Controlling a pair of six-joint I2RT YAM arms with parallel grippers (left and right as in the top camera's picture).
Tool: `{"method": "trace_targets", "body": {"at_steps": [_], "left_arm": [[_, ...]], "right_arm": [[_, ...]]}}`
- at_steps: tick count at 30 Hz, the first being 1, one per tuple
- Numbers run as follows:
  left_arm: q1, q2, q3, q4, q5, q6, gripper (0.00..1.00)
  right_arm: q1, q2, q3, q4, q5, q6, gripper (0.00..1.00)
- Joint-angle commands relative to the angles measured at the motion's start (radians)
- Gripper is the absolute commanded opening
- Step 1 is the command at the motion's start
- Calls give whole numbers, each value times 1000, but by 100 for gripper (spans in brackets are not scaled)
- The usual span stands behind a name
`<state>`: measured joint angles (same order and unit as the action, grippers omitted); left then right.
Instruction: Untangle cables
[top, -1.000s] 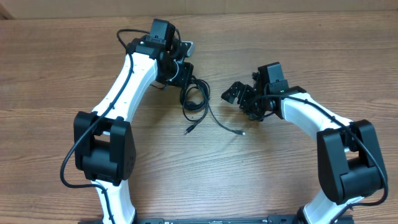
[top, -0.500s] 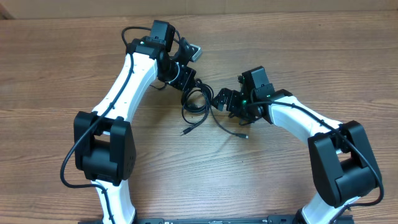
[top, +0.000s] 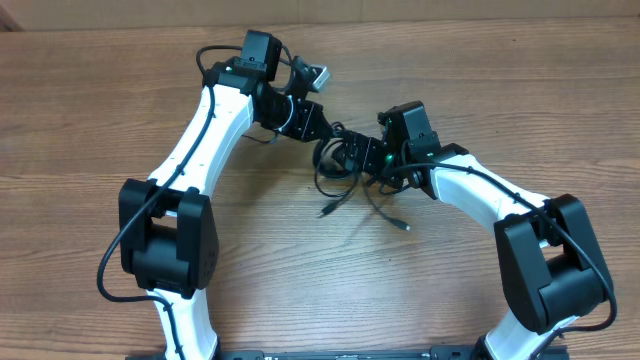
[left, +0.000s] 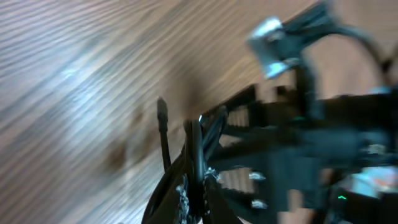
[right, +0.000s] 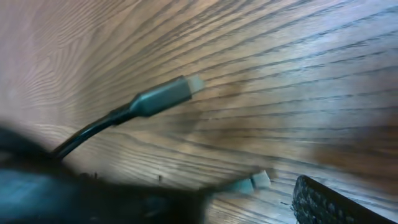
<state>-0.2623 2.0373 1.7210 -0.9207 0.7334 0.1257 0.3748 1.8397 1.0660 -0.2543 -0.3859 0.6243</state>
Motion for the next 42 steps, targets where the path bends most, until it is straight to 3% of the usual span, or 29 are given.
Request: {"method": "trace_targets", "body": {"at_steps": [1, 6, 14, 17, 22, 23, 24, 26, 28, 32, 42], "left_arm": [[-5, -18, 8, 13, 240, -21, 4], [-4, -18, 8, 0, 285, -21, 4], [45, -18, 8, -10, 320, -37, 4], [56, -18, 8, -15, 264, -39, 4], [24, -14, 8, -6, -32, -171, 5], [19, -14, 8, 1, -60, -184, 19], [3, -14, 8, 40, -183, -227, 42], [-13, -11, 8, 75, -293, -273, 49], [-47, 14, 8, 126, -436, -414, 57], [-80, 128, 8, 208, -481, -494, 49], [-85, 275, 8, 317, -470, -493, 47]], "right_arm": [[4, 1, 27, -10, 100, 5, 100], [-13, 1, 27, -157, 386, 142, 100], [-79, 1, 27, -190, 365, 186, 100], [-80, 1, 27, -190, 296, 153, 100], [-76, 1, 27, -202, 275, 153, 100], [-76, 1, 27, -203, 275, 153, 100], [-76, 1, 27, -204, 275, 153, 100], [-76, 1, 27, -204, 275, 153, 100], [-66, 1, 27, -178, 264, 126, 100], [-45, 2, 27, -124, 261, 108, 100], [-45, 3, 27, -117, 261, 108, 100]]}}
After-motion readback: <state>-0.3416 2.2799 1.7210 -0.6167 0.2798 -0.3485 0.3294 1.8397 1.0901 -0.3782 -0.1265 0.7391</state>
